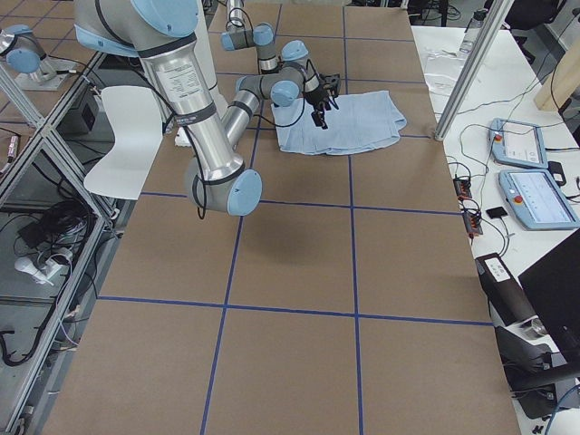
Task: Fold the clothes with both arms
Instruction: 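Move the right gripper down to the shirt's other near corner, then grasp the shirt's near edge with both grippers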
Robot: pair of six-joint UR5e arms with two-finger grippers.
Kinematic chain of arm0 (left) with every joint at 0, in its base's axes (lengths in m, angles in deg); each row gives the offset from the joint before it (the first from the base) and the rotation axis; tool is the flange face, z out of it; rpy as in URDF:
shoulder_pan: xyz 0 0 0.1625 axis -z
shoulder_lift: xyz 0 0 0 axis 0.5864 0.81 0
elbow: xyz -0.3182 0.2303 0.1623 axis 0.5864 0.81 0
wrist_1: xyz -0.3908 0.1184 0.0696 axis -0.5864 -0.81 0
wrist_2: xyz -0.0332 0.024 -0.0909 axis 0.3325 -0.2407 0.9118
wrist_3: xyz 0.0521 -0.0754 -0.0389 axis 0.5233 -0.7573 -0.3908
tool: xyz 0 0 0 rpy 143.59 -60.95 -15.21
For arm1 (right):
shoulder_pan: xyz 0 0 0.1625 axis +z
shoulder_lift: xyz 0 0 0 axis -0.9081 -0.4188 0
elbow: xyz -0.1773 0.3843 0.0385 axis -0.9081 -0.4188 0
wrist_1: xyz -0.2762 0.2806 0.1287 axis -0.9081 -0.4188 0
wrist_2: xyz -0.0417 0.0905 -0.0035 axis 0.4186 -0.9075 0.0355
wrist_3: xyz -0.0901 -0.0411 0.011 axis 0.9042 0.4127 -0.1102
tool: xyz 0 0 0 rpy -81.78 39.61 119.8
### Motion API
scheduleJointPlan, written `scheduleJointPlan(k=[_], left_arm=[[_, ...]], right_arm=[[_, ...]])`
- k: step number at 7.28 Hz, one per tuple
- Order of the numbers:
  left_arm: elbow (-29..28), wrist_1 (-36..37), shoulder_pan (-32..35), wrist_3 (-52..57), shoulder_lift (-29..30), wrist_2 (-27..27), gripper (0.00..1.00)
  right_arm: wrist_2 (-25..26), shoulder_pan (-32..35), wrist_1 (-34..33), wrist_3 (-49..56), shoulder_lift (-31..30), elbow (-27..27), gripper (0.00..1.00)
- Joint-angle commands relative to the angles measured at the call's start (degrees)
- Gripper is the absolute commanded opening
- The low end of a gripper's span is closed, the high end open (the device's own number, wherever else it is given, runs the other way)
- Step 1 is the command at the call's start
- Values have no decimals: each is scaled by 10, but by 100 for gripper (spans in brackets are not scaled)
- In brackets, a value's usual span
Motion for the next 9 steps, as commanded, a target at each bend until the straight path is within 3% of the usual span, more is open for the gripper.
scheduleJointPlan(k=[1, 4, 6, 9], left_arm=[[7, 0, 1, 0, 0, 0, 0], [34, -2, 6, 0, 0, 0, 0], [34, -2, 6, 0, 0, 0, 0], [35, -3, 5, 0, 0, 0, 0]], right_arm=[[17, -22, 3, -83, -23, 11, 100], [92, -130, -6, -266, -35, 10, 97], [94, -179, -41, -385, -37, 7, 91], [96, -193, -58, -428, -26, -15, 91]])
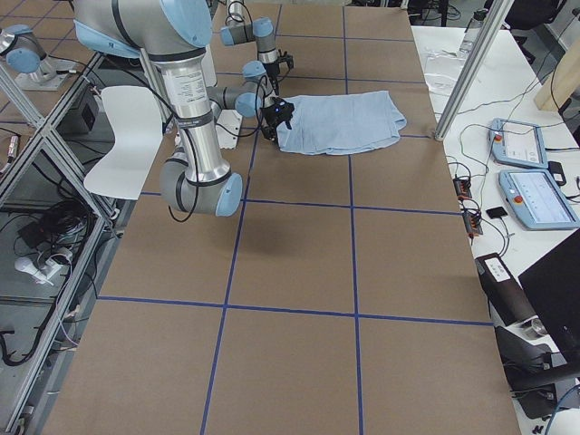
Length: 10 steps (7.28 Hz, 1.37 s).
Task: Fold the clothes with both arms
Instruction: 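Grasp the shirt's near edge with both grippers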
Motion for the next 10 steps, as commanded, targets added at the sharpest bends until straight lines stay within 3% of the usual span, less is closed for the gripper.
scheduleJointPlan(k=[1, 5, 7, 8, 10], left_arm=[[0, 0, 0, 0, 0, 0, 0], [1, -1, -1, 0, 0, -3, 0], [1, -1, -1, 0, 0, -3, 0], [1, -1, -1, 0, 0, -3, 0], [1, -1, -1, 0, 0, -3, 0]], right_arm=[[8, -6, -10, -17, 18, -30, 91], [10, -6, -9, -25, 53, -84, 91], [20, -6, -8, -29, 60, -87, 79], [23, -6, -7, -58, 66, -89, 59], [37, -6, -3, -84, 75, -97, 3]])
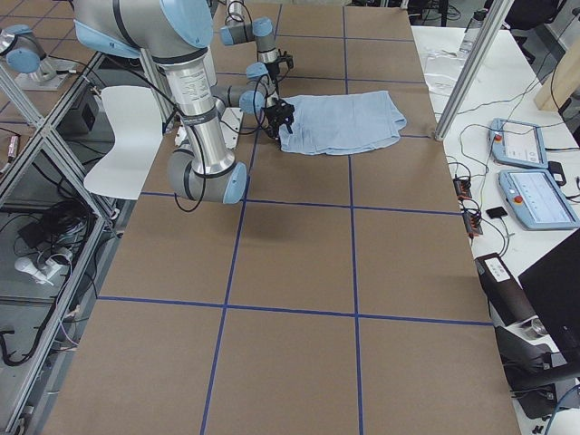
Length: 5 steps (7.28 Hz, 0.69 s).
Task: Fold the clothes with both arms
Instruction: 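Grasp the shirt's near edge with both grippers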
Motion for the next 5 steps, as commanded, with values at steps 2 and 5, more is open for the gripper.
scheduleJointPlan(k=[2, 5], left_arm=[[0, 0, 0, 0, 1, 1, 0], [17, 0, 1, 2, 1, 1, 0]], right_arm=[[16, 0, 5, -29, 5, -17, 0], [26, 12, 6, -27, 5, -1, 0]])
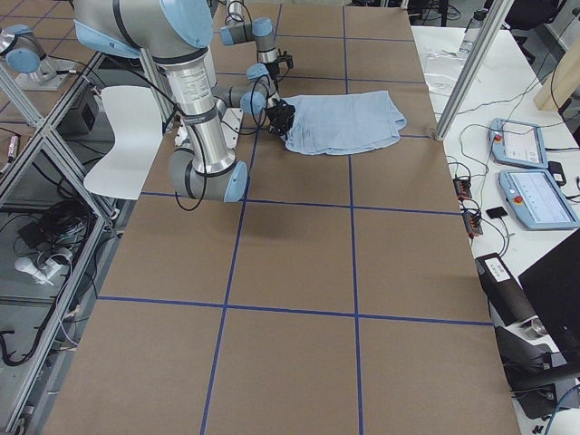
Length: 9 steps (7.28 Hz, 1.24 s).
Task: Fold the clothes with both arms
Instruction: 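Lift and fold the near edge with both grippers toward the far edge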
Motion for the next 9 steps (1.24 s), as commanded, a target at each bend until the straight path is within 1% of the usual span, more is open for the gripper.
scheduleJointPlan(k=[1, 2, 3, 4, 5, 6, 7, 8, 9], left_arm=[[37, 0, 2, 3, -1, 5, 0], [65, 0, 2, 3, -2, 7, 0], [104, 0, 2, -1, -4, 8, 0], [142, 0, -1, -4, -6, 9, 0], [176, 2, -8, -29, -6, 20, 0], [207, 5, -10, -30, -7, 32, 0], [214, 5, -9, -30, -4, 36, 0], [203, 6, -8, -23, -6, 39, 0], [175, 7, 20, -18, -4, 39, 0]], right_arm=[[3, 14, -8, 4, -9, 58, 0], [3, 14, -18, 4, -32, 114, 0], [0, 12, -72, 3, -49, 183, 0], [-1, -10, -148, -1, -51, 266, 0], [-1, -35, -213, -2, -50, 330, 0], [-1, -50, -253, -11, -46, 375, 0], [1, -51, -269, -11, -34, 377, 0], [4, -49, -264, -2, -23, 349, 0], [11, -24, -261, 15, 9, 298, 0]])
